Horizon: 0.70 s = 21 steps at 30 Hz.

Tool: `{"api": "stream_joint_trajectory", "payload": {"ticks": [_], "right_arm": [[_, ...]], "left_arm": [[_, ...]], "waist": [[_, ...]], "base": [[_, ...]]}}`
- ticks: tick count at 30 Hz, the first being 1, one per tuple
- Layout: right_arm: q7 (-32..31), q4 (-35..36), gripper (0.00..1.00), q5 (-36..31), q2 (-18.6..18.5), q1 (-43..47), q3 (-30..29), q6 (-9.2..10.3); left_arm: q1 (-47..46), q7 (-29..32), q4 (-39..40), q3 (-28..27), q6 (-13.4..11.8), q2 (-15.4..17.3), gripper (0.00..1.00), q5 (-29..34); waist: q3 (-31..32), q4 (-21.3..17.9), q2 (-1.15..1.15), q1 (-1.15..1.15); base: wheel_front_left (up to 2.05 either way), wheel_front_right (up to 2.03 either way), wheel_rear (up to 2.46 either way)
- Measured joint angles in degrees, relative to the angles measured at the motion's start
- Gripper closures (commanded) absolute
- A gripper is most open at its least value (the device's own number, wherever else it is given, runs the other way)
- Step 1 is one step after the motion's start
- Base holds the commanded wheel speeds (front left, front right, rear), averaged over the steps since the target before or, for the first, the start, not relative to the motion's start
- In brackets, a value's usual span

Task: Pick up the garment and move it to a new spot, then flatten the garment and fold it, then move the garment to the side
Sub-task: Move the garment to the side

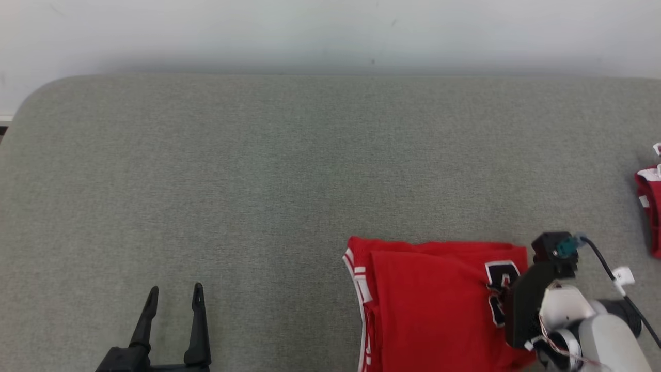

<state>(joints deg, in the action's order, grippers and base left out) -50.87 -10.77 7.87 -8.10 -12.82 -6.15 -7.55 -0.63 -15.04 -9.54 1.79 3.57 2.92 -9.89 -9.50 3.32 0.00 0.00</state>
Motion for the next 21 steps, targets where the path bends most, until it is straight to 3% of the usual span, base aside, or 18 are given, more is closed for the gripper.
{"api": "stream_joint_trajectory", "payload": {"ticks": [10,21], "right_arm": [[-2.67,1.04,1.0,4.25,-8.43,-16.71,9.95,0.0],[-9.69,1.82,1.0,5.41,-14.97,-28.26,6.54,0.0]], "left_arm": [[-1.36,0.0,3.93,-0.11,-0.04,-0.02,0.0,-0.33],[-3.79,-0.01,4.72,1.6,0.49,-0.04,0.0,-0.74]], "waist": [[-1.43,-4.21,0.01,0.01],[-4.82,-9.36,0.01,0.01]], "base": [[0.0,0.0,0.0],[0.0,0.0,0.0]]}}
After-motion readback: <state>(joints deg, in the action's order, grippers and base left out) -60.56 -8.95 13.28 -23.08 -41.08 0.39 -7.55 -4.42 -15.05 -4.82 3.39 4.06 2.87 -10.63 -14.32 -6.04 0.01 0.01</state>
